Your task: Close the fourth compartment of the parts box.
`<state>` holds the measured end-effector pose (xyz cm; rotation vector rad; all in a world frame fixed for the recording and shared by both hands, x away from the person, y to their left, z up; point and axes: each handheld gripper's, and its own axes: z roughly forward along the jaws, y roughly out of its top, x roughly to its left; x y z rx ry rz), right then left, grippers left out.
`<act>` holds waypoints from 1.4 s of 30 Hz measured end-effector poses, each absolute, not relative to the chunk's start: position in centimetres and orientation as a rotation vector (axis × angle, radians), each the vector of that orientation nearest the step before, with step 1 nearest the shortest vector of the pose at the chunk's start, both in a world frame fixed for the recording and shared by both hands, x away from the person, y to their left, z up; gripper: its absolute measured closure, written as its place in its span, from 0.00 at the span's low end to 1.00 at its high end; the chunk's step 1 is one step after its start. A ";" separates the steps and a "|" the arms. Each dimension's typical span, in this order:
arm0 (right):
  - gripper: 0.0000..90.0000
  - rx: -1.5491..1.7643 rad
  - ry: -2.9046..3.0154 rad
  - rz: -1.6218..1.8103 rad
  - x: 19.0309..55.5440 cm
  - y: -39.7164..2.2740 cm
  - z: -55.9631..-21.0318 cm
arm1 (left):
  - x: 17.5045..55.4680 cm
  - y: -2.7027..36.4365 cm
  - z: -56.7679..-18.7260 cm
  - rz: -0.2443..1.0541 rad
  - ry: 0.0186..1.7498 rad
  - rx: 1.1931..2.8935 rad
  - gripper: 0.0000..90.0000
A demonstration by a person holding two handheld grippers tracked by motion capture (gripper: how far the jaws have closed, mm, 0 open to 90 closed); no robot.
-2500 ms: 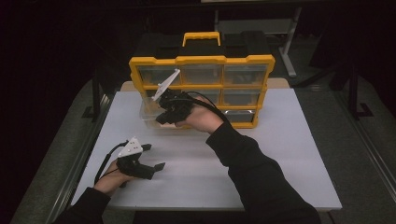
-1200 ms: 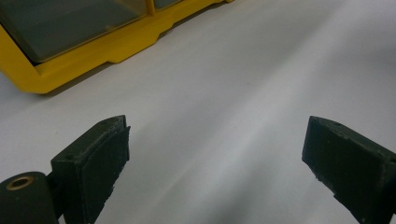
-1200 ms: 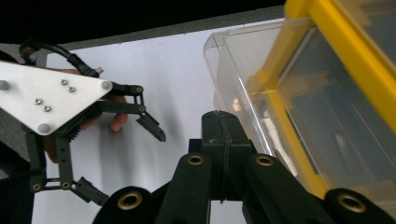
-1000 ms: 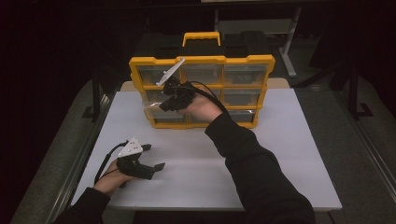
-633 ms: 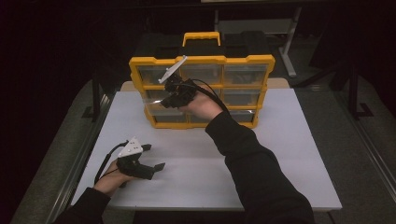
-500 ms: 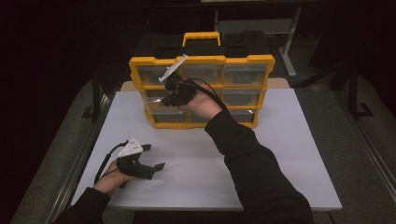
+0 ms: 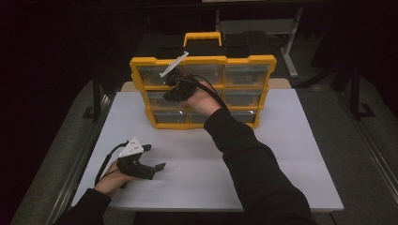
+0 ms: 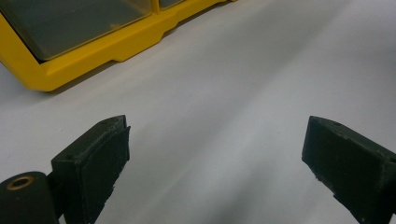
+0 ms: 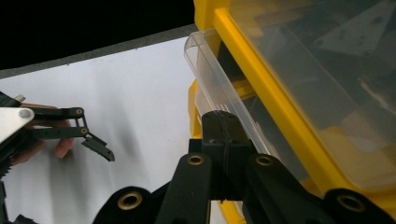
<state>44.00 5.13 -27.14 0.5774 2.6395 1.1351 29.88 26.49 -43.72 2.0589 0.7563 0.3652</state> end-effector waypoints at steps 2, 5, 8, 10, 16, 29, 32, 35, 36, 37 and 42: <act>0.99 0.577 2.631 1.131 44.0 5.2 -27.2 | 29.9 26.6 -43.7 0.366 0.756 2.059 0.08; 0.99 0.578 2.616 1.125 44.0 5.2 -27.2 | 29.8 26.7 -43.8 0.366 0.759 2.059 0.08; 0.99 0.581 2.606 1.117 44.0 5.3 -27.2 | 29.8 26.8 -43.8 0.367 0.763 2.054 0.08; 0.99 0.581 2.593 1.112 44.1 5.3 -27.3 | 29.8 26.8 -43.8 0.367 0.760 2.054 0.08; 0.99 0.602 2.574 1.114 44.2 5.4 -27.4 | 29.8 26.8 -43.8 0.367 0.755 2.061 0.08; 0.99 0.630 2.582 1.190 44.0 4.4 -27.6 | 29.8 26.9 -43.8 0.364 0.759 2.057 0.08; 0.95 0.642 2.596 1.210 43.7 3.9 -27.7 | 29.8 26.8 -43.8 0.365 0.758 2.058 0.08; 0.90 0.638 2.603 1.226 43.4 3.2 -27.9 | 29.8 26.8 -43.8 0.365 0.758 2.059 0.08; 0.87 0.639 2.603 1.230 43.3 3.0 -28.0 | 29.8 26.8 -43.8 0.364 0.759 2.058 0.08; 0.85 0.642 2.605 1.237 43.2 2.7 -28.1 | 29.8 26.8 -43.8 0.365 0.760 2.058 0.08; 0.75 0.656 2.606 1.263 42.8 1.5 -28.5 | 29.8 26.9 -43.8 0.365 0.761 2.061 0.08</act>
